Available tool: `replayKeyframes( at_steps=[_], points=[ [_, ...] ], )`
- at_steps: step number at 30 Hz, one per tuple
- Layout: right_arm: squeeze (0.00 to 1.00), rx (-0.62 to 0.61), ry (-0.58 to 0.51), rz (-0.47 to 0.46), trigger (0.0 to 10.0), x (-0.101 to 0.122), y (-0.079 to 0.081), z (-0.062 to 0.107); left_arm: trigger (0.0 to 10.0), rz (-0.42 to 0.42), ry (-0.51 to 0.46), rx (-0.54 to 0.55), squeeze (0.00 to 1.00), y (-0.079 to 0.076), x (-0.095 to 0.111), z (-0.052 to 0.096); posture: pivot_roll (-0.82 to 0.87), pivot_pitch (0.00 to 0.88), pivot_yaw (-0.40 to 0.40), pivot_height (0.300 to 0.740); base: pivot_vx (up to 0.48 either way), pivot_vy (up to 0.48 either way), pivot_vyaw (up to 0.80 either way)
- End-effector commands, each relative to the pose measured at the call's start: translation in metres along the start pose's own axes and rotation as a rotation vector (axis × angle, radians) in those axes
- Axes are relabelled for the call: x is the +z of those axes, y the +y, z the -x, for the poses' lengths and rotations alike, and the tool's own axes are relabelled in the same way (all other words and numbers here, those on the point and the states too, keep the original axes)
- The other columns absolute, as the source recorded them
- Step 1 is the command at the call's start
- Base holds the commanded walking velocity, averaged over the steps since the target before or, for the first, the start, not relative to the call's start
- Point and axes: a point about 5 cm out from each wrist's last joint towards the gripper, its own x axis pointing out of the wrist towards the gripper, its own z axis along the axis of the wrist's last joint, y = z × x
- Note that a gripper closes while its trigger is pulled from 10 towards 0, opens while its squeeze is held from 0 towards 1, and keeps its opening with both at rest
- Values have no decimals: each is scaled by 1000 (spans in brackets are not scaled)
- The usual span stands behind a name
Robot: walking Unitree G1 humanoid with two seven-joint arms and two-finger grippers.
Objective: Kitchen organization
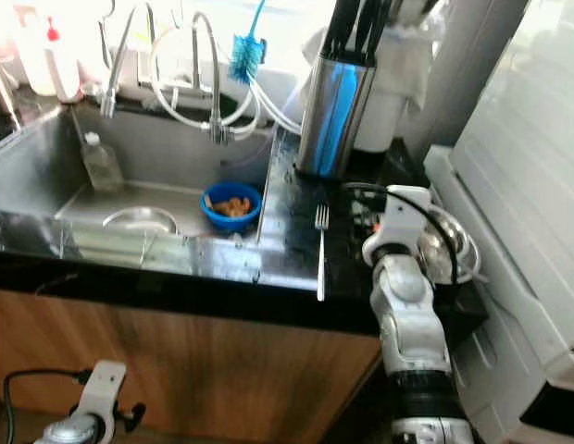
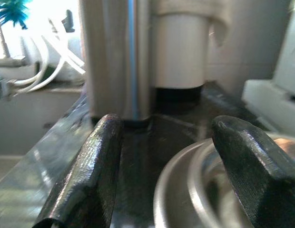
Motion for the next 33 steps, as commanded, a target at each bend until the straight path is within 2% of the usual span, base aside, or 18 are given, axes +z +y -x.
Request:
replayKeyframes(
  at_steps=[1, 20, 21, 22, 23, 24, 25, 31, 32, 33],
  points=[
    [0, 17, -15, 1, 10000, 5, 1, 0, 10000, 0, -3, -10, 0, -4, 1, -1, 159, 0, -136, 736, 0, 0, 0],
    [0, 200, -19, -27, 10000, 9, 20, 0, 10000, 11, -22, 6, 0, -3, 7, -2, 167, 0, -143, 736, 0, 0, 0],
    [627, 204, -12, -31, 10000, 8, 20, -1, 10000, 13, -22, 7, 0, -3, 7, -2, 166, 0, -142, 736, 0, 0, 0],
    [627, 204, -12, -31, 10000, 8, 20, -1, 10000, 13, -22, 7, 0, -3, 7, -2, 166, 0, -142, 736, 0, 0, 0],
    [925, 207, -6, -41, 10000, 8, 21, -2, 10000, 14, -21, 7, 0, -3, 7, -2, 167, 0, -143, 736, 0, 0, 0],
    [925, 208, -4, -46, 10000, 7, 21, -2, 10000, 14, -21, 7, 0, -3, 7, -2, 167, 0, -143, 736, 0, 0, 0],
    [1000, 214, 1, -49, 10000, 7, 21, -2, 10000, 15, -21, 7, 0, -3, 7, -2, 167, 0, -145, 736, 0, 0, 0],
    [1000, 202, 32, -37, 10000, 5, 20, -5, 10000, 18, -21, 6, 0, -3, 8, -2, 171, 0, -147, 736, 0, 0, 0],
    [16, 194, 56, -24, 10000, 3, 20, -7, 10000, 19, -20, 5, 0, -4, 8, -2, 168, 0, -146, 736, 0, 0, 0],
    [0, 194, 91, -11, 10000, 0, 21, -10, 10000, 20, -20, 4, 0, -4, 8, -2, 166, 0, -145, 736, 0, 0, 0]
  ],
)
